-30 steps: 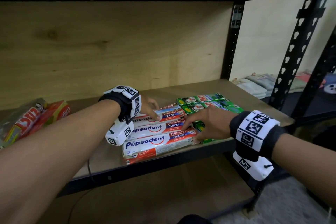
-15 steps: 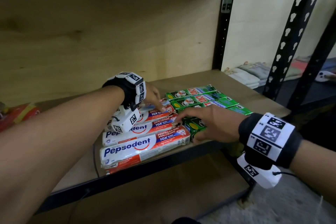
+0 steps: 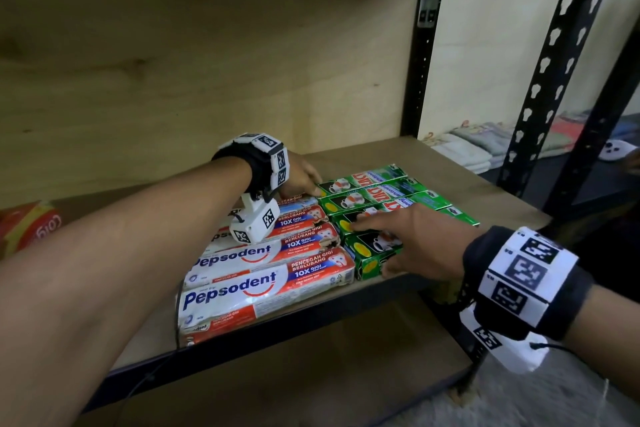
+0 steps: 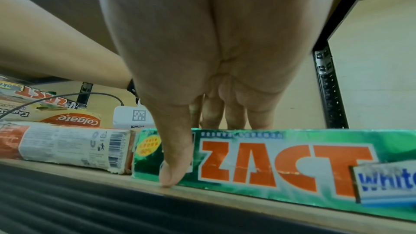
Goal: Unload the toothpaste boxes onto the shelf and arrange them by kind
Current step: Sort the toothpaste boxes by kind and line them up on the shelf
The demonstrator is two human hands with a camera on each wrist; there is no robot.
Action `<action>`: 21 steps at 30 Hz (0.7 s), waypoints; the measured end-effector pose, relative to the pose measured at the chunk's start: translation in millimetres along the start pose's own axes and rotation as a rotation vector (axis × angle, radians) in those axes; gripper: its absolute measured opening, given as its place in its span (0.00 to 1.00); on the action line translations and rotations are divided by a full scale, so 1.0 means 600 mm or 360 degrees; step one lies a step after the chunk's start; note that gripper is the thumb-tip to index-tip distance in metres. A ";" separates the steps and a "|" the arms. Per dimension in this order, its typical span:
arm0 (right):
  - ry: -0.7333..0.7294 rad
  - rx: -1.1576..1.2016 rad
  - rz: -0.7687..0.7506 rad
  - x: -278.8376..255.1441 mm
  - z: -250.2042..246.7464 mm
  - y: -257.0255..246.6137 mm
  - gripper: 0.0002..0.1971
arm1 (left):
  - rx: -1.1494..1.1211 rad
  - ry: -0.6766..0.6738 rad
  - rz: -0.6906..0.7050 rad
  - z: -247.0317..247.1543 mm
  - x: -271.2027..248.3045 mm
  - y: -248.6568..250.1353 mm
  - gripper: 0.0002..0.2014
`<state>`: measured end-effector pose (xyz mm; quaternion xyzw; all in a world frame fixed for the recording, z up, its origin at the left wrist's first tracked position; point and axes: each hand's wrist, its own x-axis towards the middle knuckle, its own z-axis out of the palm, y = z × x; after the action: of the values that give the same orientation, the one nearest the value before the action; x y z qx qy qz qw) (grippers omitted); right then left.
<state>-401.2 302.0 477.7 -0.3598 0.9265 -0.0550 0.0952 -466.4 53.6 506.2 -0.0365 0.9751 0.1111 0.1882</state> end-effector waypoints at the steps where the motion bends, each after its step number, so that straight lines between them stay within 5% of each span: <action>1: 0.0006 -0.0002 0.0000 -0.001 0.000 -0.001 0.41 | 0.0028 0.0018 0.0002 0.001 0.001 -0.001 0.24; 13: -0.0074 -0.0067 -0.0134 -0.008 -0.022 0.030 0.41 | 0.0276 0.0155 0.0176 0.004 0.043 0.072 0.25; 21: -0.0048 -0.0115 -0.0146 0.000 -0.016 0.042 0.42 | 0.0180 0.0112 0.0254 0.002 0.058 0.048 0.24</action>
<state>-419.6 320.8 482.7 -0.4058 0.9090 -0.0204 0.0934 -501.7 80.7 498.1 0.0482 0.9856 0.0692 0.1463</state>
